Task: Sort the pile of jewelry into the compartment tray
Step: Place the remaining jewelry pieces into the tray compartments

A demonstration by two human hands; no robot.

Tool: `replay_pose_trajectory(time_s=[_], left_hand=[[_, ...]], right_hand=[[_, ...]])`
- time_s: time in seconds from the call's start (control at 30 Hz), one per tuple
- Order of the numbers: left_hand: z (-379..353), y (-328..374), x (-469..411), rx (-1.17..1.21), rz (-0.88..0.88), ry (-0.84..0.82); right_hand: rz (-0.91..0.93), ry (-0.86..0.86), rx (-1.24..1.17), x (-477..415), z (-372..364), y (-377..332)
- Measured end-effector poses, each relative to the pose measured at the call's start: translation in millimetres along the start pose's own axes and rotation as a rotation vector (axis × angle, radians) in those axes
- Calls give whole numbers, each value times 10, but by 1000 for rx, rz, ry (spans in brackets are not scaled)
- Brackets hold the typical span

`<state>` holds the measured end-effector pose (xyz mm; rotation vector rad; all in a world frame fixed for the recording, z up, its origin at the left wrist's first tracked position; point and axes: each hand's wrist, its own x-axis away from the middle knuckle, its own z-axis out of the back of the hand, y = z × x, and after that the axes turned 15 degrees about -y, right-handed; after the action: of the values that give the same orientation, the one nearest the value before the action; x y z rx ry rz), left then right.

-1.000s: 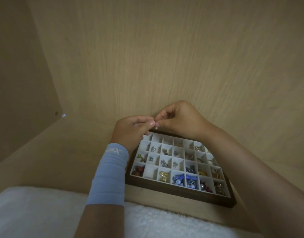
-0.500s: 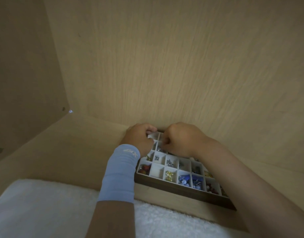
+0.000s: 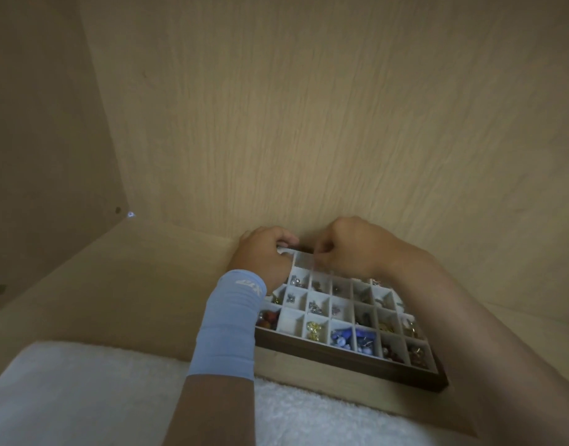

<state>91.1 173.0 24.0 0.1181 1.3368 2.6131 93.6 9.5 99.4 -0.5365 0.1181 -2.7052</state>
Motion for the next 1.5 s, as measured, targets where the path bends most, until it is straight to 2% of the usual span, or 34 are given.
replay_pose_trajectory(time_s=[0.17, 0.33, 0.53, 0.77, 1.17, 1.4, 1.5], left_hand=[[-125, 245, -21, 10, -106, 16], [-466, 569, -16, -102, -194, -130], [-997, 873, 76, -345, -319, -265], [-1437, 912, 159, -522, -421, -293], [-1517, 865, 141, -510, -419, -271], [-1494, 898, 139, -407, -400, -235], [-1490, 901, 136, -368, -388, -241]], right_hand=[[-47, 127, -223, 445, 13, 447], [-136, 194, -268, 843, -120, 989], [-177, 88, -258, 1062, -297, 1407], [-332, -77, -278, 1071, -446, 1671], [-279, -50, -301, 1011, -523, 1806], [-169, 22, -545, 1089, -466, 1863], [-156, -9, -551, 1080, -475, 1853]])
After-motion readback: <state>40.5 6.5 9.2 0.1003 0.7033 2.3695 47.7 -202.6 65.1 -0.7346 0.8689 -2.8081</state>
